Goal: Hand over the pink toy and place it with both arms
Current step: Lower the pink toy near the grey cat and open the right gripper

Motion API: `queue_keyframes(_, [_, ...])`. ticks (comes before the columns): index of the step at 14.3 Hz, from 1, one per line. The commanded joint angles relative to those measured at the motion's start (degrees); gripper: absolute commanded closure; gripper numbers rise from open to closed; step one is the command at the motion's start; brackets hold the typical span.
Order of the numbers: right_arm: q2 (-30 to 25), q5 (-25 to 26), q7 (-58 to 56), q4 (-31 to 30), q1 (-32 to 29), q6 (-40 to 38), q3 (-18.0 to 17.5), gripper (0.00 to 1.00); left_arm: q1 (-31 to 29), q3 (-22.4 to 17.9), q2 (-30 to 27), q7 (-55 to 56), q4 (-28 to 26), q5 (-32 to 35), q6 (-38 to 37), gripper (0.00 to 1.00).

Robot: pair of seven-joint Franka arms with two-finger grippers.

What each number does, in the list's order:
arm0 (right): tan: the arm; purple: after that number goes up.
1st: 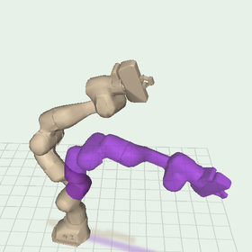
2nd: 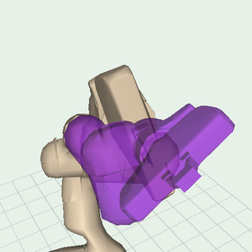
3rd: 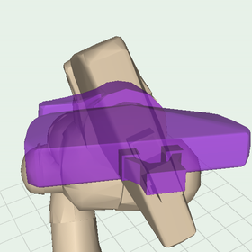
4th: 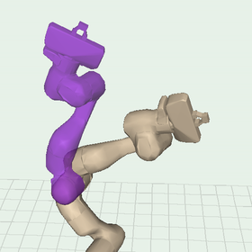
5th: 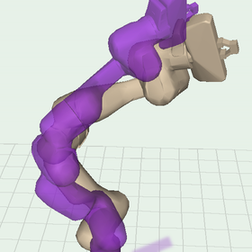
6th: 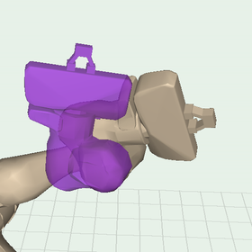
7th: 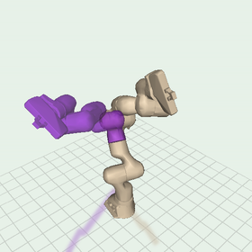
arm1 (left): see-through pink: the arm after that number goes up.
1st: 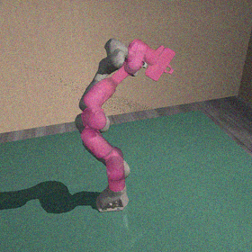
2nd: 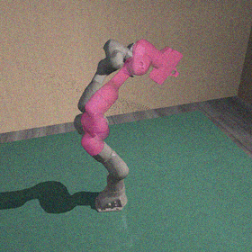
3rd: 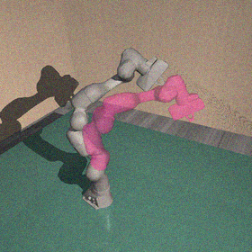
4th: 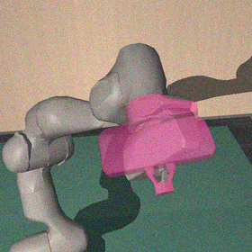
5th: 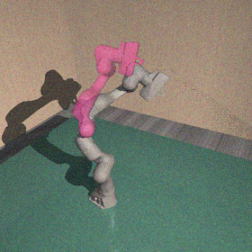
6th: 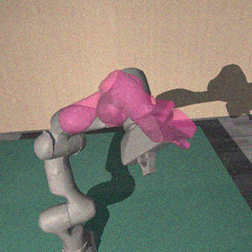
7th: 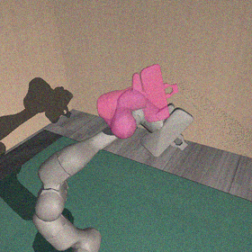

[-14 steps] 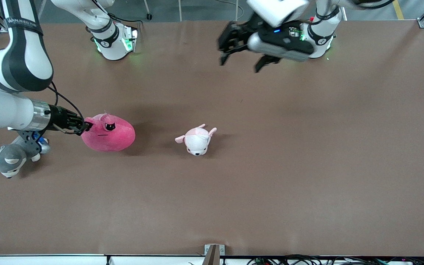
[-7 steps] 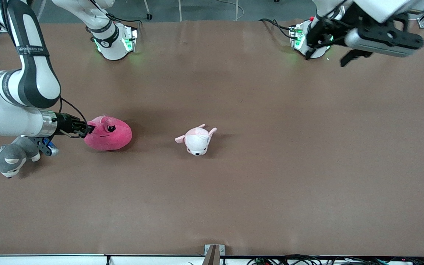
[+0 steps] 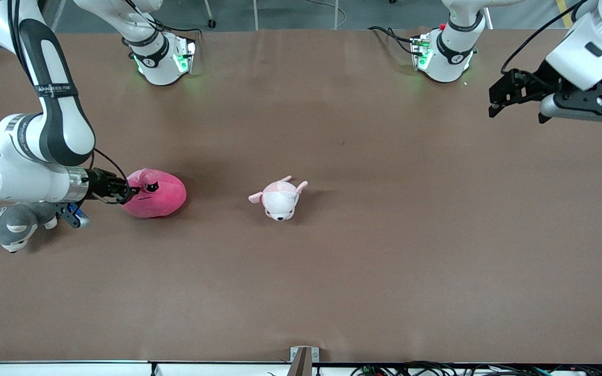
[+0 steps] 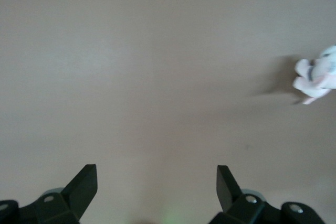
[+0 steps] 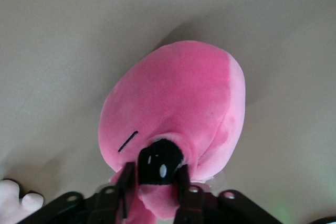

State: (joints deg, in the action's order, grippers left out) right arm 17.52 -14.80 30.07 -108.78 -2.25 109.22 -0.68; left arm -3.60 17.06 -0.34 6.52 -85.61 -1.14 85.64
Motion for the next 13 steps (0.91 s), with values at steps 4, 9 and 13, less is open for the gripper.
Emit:
queue_keyframes(4, [-0.3, 1.9, -3.3, 6.0, -1.9, -2.9, -0.7, 0.00, -3.7, 0.3, 3.4, -0.6, -2.2, 2.1, 4.8, 0.00])
queue_keyframes(9, [-0.4, 8.9, -11.8, 16.4, -2.1, -11.6, -0.8, 0.00, -3.8, 0.3, 4.6, -0.6, -2.1, 2.1, 5.8, 0.00])
queue_keyframes(13, [-2.7, 15.0, -27.3, 19.4, -1.8, -12.0, -0.8, 0.00, -4.4, 0.3, 4.6, -0.5, -0.6, 1.9, 5.7, 0.00])
